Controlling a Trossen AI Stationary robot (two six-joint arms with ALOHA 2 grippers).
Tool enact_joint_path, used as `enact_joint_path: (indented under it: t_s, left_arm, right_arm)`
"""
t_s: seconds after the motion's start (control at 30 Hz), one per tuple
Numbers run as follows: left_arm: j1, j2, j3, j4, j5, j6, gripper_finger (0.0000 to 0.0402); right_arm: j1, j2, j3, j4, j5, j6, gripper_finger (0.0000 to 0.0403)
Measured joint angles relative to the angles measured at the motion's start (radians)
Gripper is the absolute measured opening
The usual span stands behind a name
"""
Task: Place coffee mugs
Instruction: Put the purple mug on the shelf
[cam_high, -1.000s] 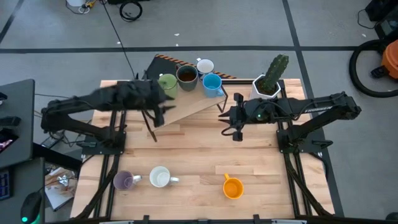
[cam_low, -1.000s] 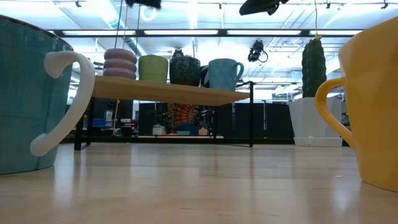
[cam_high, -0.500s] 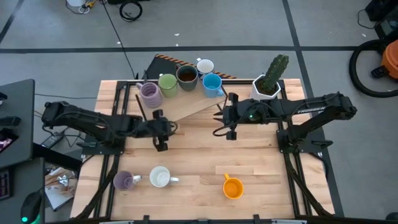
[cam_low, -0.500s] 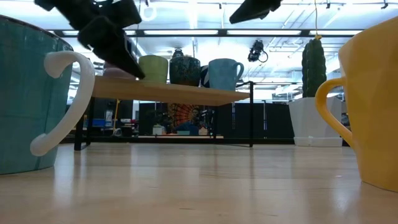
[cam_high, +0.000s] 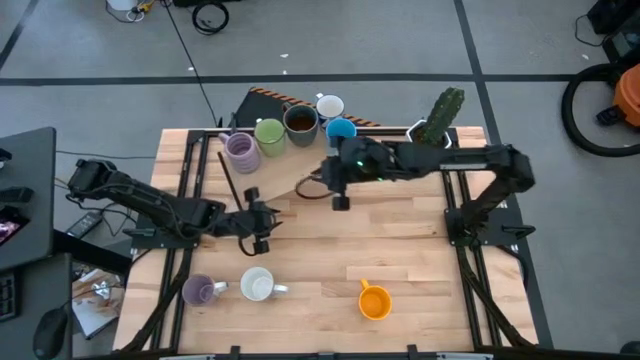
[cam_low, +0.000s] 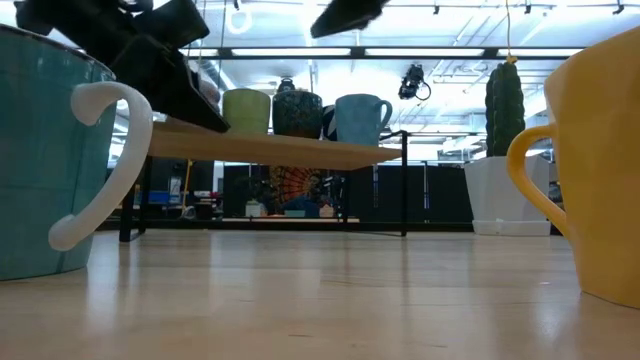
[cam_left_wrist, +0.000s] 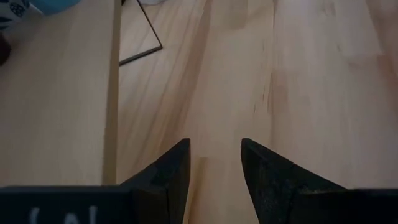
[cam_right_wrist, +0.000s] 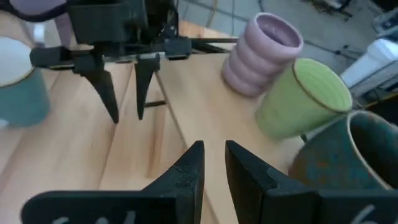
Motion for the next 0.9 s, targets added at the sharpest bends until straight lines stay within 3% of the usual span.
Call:
enact_joint_path:
  t_s: [0.23,0.43,0.53,0.7,0.9]
  left_arm:
    - [-0.022,-0.003,-0.025,-0.039,-0.023,-0.07,0.0148]
    - [-0.102,-0.065,-0.025,-0.05,-0.193,-0.083,0.0148]
    - [-0.109,-0.086,-0.024,-0.054,-0.229,-0.092,0.0148]
    - [-0.096,-0.123,-0.023,-0.026,-0.219,-0.099,0.0148]
    - [-0.079,-0.126,0.056,-0.033,-0.077,-0.114,0.0148]
  right_arm:
    - [-0.055,0.162,0.2,-0.026,-0.098,-0.074,0.0071]
    - [-0.089,0.237,0.268,-0.018,-0.117,-0.117,0.0071]
    - [-0.101,0.237,0.271,-0.011,-0.12,-0.117,0.0071]
    - [-0.106,0.222,0.272,-0.022,-0.122,-0.112,0.0071]
    - [-0.107,0.178,0.272,-0.095,-0.076,-0.11,0.0071]
